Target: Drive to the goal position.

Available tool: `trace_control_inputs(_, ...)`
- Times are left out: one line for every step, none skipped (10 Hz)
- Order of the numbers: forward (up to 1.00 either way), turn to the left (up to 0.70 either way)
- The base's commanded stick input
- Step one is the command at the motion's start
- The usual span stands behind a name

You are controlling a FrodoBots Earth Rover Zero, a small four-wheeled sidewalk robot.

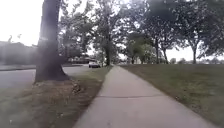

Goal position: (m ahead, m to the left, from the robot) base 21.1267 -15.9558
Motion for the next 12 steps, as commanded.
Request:
trace_control_inputs(0.00,0.00)
trace_control_inputs(0.00,0.00)
trace_control_inputs(0.00,0.00)
trace_control_inputs(0.00,0.00)
trace_control_inputs(0.02,0.00)
trace_control_inputs(1.00,0.00)
trace_control_inputs(1.00,0.00)
trace_control_inputs(1.00,0.00)
trace_control_inputs(1.00,0.00)
trace_control_inputs(1.00,0.00)
trace_control_inputs(1.00,0.00)
trace_control_inputs(1.00,0.00)
